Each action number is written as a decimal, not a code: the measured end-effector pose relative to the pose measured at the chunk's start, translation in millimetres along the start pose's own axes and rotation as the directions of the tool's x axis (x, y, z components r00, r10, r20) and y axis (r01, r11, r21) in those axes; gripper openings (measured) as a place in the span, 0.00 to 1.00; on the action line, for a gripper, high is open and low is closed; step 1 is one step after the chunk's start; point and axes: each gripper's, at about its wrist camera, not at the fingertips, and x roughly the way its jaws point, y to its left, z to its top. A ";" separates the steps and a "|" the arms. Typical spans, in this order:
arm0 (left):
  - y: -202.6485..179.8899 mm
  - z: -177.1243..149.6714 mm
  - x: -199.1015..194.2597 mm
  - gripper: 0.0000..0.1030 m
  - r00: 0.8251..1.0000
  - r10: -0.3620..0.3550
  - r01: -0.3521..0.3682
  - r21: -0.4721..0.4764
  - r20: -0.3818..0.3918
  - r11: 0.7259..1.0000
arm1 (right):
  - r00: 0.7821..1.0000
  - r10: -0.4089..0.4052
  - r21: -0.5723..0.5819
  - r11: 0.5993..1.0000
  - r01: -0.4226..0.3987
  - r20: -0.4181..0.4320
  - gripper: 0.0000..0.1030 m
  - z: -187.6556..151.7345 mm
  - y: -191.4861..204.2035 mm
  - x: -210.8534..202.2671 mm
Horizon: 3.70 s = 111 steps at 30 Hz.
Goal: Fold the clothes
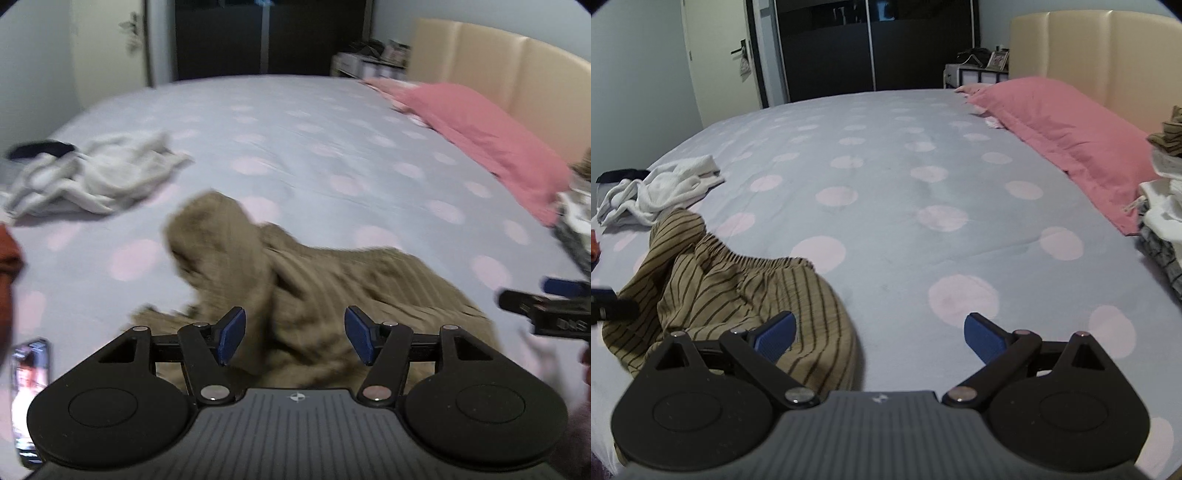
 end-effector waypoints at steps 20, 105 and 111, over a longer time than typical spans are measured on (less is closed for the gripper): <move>39.9 -0.5 28.8 0.02 0.998 0.053 -0.057 -0.138 -0.031 0.989 | 0.978 0.128 0.038 0.992 -0.123 -0.165 0.07 -5.9 11.6 29.1; 37.5 -31.6 13.3 0.25 0.946 0.148 -0.129 0.083 -0.289 0.988 | 0.940 -0.260 -0.060 0.966 0.253 -0.222 0.38 11.2 -134.9 -21.3; 26.2 9.7 8.7 0.43 0.984 0.046 -0.034 0.071 -0.173 0.997 | 0.979 -0.180 -0.070 0.982 0.174 -0.098 0.39 42.9 -129.1 -41.5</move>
